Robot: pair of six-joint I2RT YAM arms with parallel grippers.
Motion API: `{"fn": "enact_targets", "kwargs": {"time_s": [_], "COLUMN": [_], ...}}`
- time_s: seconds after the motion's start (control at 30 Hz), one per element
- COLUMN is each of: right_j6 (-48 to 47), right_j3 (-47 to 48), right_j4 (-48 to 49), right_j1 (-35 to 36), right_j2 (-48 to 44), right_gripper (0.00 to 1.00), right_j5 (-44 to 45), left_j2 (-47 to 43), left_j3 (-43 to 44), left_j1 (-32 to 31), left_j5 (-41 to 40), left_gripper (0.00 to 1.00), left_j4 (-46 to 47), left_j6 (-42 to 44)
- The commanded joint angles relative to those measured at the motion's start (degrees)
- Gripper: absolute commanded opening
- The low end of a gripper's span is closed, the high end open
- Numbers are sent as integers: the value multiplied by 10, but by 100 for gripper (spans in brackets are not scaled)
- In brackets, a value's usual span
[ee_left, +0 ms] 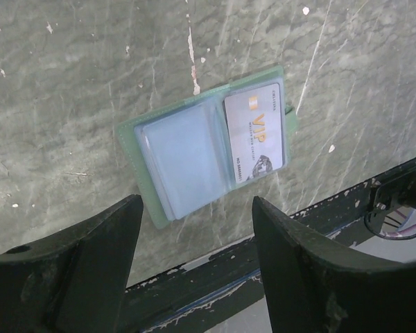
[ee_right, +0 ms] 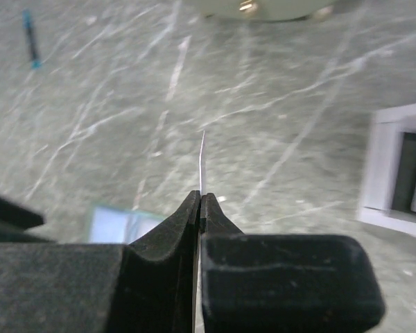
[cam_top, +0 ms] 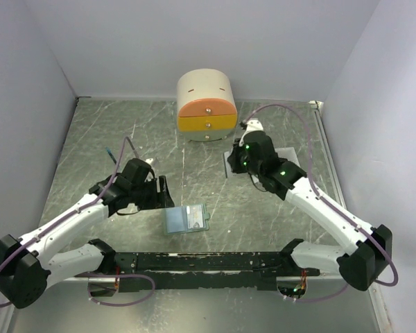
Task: Put the credit cards into the card holder
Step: Pick up the credit card from the storage box.
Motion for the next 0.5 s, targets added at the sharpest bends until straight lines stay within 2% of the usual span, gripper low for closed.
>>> {"fn": "enact_targets", "kwargs": {"time_s": [0.0, 0.1, 0.23, 0.37, 0.47], "right_j6": [57, 81, 124, 167, 197], "right_j3": [-20, -28, -75, -95, -123], "right_j4": [58, 55, 113, 144, 183], "right_j1": [77, 138, 192, 218, 228], "right_j2": [19, 40, 46, 79, 86], "right_gripper": [0, 0, 0, 0, 0], "right_j5": [-41, -9, -2, -8, -25], "left_j2": [-23, -36, -33, -4, -3], "left_j3": [-12, -29, -58, -74, -98], "left_j1": [4, 4, 4, 4, 4], "left_j5": [19, 20, 20, 12, 29], "left_gripper": [73, 69, 63, 50, 44], "left_j4": [11, 22, 51, 62, 97], "left_j6": [-28, -36, -51, -64, -74]}}
